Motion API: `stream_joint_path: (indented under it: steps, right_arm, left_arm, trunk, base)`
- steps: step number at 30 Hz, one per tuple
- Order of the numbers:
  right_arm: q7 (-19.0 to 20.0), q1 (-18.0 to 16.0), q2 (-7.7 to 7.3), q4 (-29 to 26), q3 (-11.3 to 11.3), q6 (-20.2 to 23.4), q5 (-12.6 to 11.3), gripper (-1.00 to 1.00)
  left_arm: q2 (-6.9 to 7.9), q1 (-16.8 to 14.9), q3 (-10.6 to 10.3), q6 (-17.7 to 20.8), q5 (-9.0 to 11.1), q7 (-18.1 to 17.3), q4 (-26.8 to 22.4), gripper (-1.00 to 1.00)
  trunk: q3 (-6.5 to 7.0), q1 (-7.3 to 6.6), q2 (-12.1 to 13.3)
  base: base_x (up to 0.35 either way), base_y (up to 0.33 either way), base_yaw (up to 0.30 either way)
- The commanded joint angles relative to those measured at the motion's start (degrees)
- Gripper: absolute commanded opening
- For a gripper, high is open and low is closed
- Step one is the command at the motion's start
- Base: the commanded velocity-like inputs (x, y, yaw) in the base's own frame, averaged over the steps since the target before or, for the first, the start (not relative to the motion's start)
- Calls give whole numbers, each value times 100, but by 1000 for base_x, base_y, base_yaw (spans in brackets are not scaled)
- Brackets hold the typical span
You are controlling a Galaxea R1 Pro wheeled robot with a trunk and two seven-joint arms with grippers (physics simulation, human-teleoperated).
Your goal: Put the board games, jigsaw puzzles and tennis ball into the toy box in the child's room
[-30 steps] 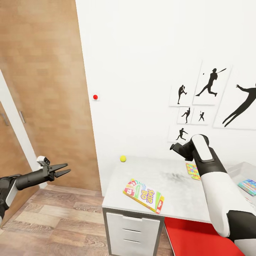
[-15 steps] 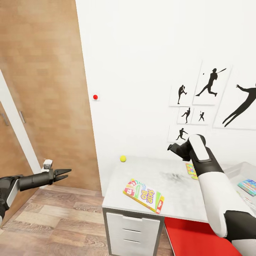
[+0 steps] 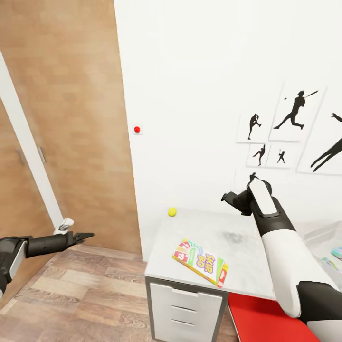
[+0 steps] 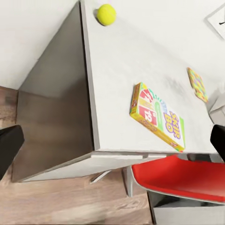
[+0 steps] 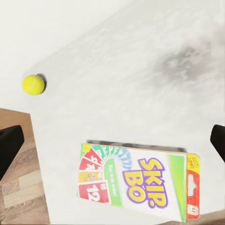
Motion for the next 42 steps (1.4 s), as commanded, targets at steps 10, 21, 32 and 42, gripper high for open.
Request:
stream_joint_path:
  steps: [10,21,32,42]
  right_arm:
    - [-58,21,0,0,3,23,-55,100]
    - [-58,33,3,6,5,24,-60,100]
    - [-40,33,1,58,-2,36,-67,100]
    - [-22,25,4,330,-10,27,-69,100]
  left_arm:
    - [-17,31,17,14,-150,823,34,100]
    - [-55,65,5,3,-212,1567,41,100]
    - [-113,67,4,-5,-219,1708,41,100]
    - [-130,68,8,-7,-225,1714,41,100]
  trunk:
    - [-4,2,-6]
    - [-10,2,-6]
    - [-98,2,-6]
    - [-192,2,-6]
  base:
    - [0,40,210]
    - [0,2,21]
    - [0,20,0]
    - [0,104,0]
